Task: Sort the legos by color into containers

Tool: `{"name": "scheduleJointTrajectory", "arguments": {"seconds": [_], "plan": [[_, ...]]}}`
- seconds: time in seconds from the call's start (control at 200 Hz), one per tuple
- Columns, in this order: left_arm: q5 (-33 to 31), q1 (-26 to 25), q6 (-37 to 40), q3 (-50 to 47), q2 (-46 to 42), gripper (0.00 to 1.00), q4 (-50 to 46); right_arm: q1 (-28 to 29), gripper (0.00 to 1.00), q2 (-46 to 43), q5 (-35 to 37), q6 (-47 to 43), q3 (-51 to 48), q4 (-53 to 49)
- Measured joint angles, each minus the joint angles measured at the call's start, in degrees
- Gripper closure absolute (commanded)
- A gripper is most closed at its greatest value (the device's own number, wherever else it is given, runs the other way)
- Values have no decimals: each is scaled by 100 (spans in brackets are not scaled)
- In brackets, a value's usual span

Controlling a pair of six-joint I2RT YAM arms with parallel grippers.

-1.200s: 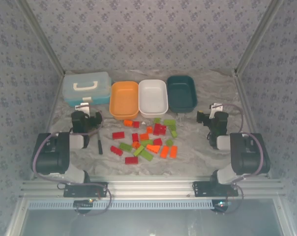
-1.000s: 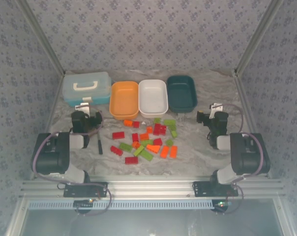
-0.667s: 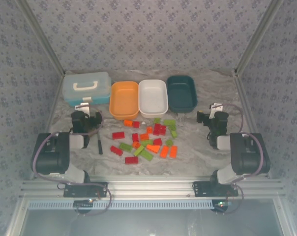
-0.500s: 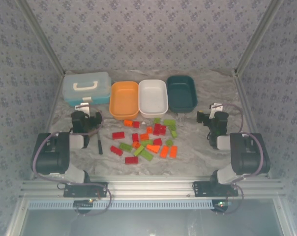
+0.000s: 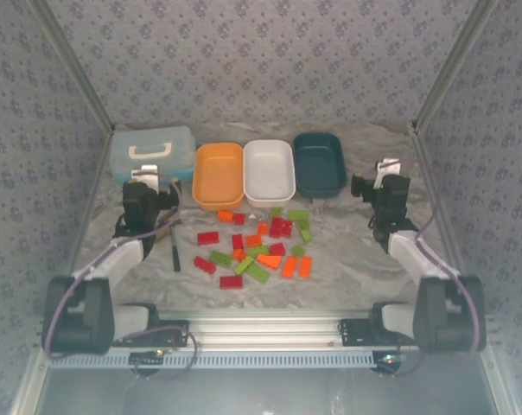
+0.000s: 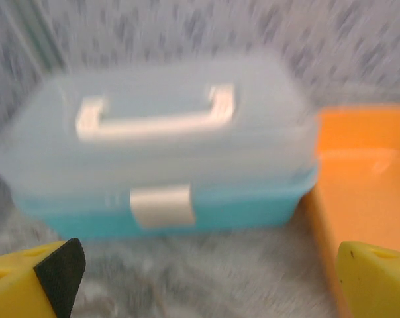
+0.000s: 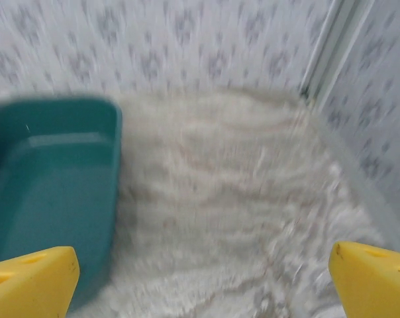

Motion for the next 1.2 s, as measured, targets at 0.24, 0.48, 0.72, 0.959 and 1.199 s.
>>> {"name": "scheduleJointTrajectory", "arguments": {"seconds": [0.24,0.48,0.72,0.959,1.199], "plan": [[-914,-389,-1263,1353,-1596,1,-2050,514,0,-1467,350,1759,1912,-2634],[-188,59,-2949,1779,-1473,1,-3814,1128,11,-916,306,2879,2345,-4863],[129,-1419,-3099,2052,-1335,1,-5416,3587,19,581,894,3283,2911,-6677],[332,-2153,-3239,2046,-1862,1,-6225,4478,22,1928,776,3720,2846,-7311],[476,-2341,-3397,1985,-2057,1,-6387,4107,30,2385,358,3742,2575,-7143]]}}
